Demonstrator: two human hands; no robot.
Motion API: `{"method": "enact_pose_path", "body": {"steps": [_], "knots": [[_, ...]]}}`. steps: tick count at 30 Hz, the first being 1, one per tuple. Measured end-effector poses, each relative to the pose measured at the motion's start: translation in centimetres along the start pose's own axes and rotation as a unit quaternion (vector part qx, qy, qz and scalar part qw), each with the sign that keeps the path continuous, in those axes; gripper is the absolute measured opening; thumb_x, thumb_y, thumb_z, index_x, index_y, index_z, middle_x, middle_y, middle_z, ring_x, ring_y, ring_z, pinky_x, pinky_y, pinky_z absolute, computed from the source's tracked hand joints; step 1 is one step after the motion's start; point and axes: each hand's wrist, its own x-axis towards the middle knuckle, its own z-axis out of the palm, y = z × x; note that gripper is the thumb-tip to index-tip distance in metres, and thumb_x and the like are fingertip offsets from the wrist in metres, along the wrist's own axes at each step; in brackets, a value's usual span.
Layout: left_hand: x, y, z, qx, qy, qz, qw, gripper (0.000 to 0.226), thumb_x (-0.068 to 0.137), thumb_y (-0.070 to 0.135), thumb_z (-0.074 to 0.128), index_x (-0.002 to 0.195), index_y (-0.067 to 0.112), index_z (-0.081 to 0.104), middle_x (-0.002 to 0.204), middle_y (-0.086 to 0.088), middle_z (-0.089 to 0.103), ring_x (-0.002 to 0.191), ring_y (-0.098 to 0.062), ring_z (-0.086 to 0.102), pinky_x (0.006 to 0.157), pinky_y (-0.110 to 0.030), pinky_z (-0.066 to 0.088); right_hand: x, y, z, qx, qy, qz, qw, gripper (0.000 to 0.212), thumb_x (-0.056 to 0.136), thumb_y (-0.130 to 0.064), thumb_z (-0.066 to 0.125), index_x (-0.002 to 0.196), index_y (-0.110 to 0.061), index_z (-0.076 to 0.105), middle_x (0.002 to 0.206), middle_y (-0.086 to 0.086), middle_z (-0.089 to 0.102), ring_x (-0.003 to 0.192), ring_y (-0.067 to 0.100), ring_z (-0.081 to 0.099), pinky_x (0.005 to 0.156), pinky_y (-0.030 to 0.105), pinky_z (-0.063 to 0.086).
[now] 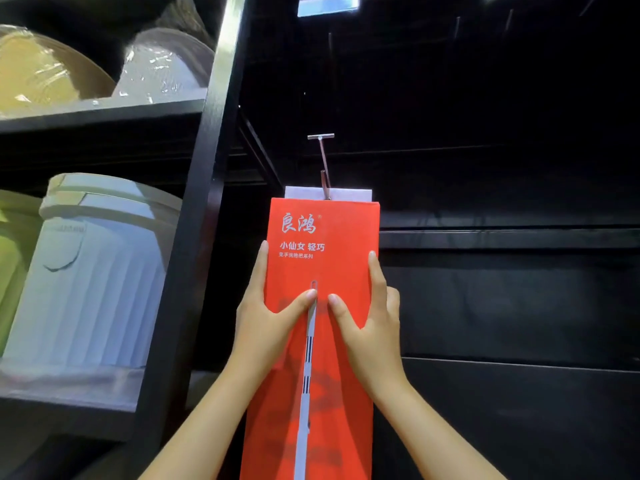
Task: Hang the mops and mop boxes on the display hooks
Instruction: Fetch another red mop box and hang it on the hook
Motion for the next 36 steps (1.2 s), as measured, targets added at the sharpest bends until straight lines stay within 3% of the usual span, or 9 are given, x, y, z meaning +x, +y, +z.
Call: {"method": "enact_pose_path", "body": {"steps": [4,7,12,17,22,25,27,32,36], "knots": [[0.6,-0.6,1.0,0.008,-0.003,-0.015,1.000,0.093,0.079,0.028,0.078,0.148,0.050,0.020,0.124,0.035,0.052,0.112,0.014,0.054,0.103,-0.026,0.045,1.1,1.0,0.1,0.005,-0.007,0.021,1.000,0.074,0.092,-0.044,0.061,0.138,-0.070,0.009,0.110,-0.012,0.034,0.123,0.020,0.045,0.107,0.038,0.041],[1.2,-1.3,1.5,0.013,-0.012,-0.026,0.999,0.094,0.078,0.035,0.079,0.148,0.051,0.019,0.131,0.025,0.052,0.116,0.005,0.055,0.105,-0.034,0.046,1.8,1.8,-0.1,0.002,-0.016,0.034,0.999,0.073,0.093,-0.043,0.060,0.141,-0.067,0.009,0.110,-0.009,0.034,0.124,0.020,0.042,0.105,0.034,0.039],[1.8,-2.7,2.2,-0.003,-0.018,-0.050,0.999,0.094,0.077,0.036,0.080,0.147,0.053,0.019,0.124,0.031,0.054,0.112,0.007,0.058,0.104,-0.035,0.047,2.6,2.5,-0.2,-0.032,-0.030,0.044,0.998,0.073,0.094,-0.043,0.058,0.147,-0.057,0.010,0.112,-0.001,0.034,0.122,0.018,0.036,0.097,0.027,0.033],[1.2,-4.1,2.9,-0.003,0.001,-0.045,0.999,0.093,0.078,0.034,0.079,0.148,0.051,0.019,0.117,0.041,0.050,0.105,0.021,0.053,0.098,-0.020,0.044,2.1,3.9,0.0,-0.039,-0.024,0.033,0.998,0.072,0.094,-0.044,0.057,0.139,-0.066,0.005,0.112,0.000,0.034,0.119,0.017,0.036,0.094,0.024,0.032],[1.1,-4.6,2.8,0.004,-0.001,-0.049,0.999,0.093,0.079,0.035,0.078,0.148,0.051,0.018,0.120,0.041,0.047,0.110,0.019,0.051,0.103,-0.025,0.042,2.0,4.5,0.3,-0.050,-0.012,0.021,0.998,0.074,0.094,-0.045,0.057,0.145,-0.061,0.006,0.109,0.001,0.035,0.115,0.017,0.036,0.093,0.024,0.033],[1.0,-4.3,2.8,0.010,-0.010,-0.063,0.998,0.094,0.080,0.033,0.078,0.147,0.052,0.016,0.122,0.039,0.048,0.113,0.013,0.052,0.106,-0.030,0.043,2.0,4.5,0.4,-0.063,-0.011,0.020,0.998,0.074,0.095,-0.044,0.057,0.149,-0.055,0.007,0.110,0.003,0.035,0.114,0.018,0.034,0.093,0.025,0.032],[1.0,-3.9,2.7,0.009,-0.014,-0.073,0.997,0.094,0.080,0.034,0.078,0.146,0.054,0.015,0.136,0.028,0.048,0.119,0.006,0.053,0.108,-0.034,0.043,1.9,4.3,0.2,-0.082,-0.018,0.023,0.996,0.075,0.095,-0.046,0.055,0.149,-0.055,0.004,0.110,0.004,0.035,0.113,0.018,0.033,0.093,0.026,0.032],[-0.5,-2.6,3.3,0.076,0.018,-0.108,0.991,0.092,0.083,0.045,0.071,0.151,0.044,0.011,0.145,0.008,0.045,0.128,-0.012,0.049,0.107,-0.036,0.039,0.2,3.7,-1.2,-0.186,-0.074,0.043,0.979,0.075,0.096,-0.054,0.046,0.138,-0.064,-0.016,0.112,0.007,0.039,0.111,0.023,0.040,0.101,0.040,0.041],[-3.6,-1.8,3.1,0.194,0.026,-0.132,0.972,0.097,0.082,0.049,0.068,0.154,0.032,0.007,0.151,-0.008,0.035,0.136,-0.030,0.037,0.111,-0.047,0.035,-4.7,3.1,-3.2,-0.301,-0.151,0.042,0.941,0.079,0.097,-0.050,0.047,0.151,-0.046,-0.011,0.123,0.006,0.039,0.115,0.023,0.041,0.103,0.039,0.039]]}}
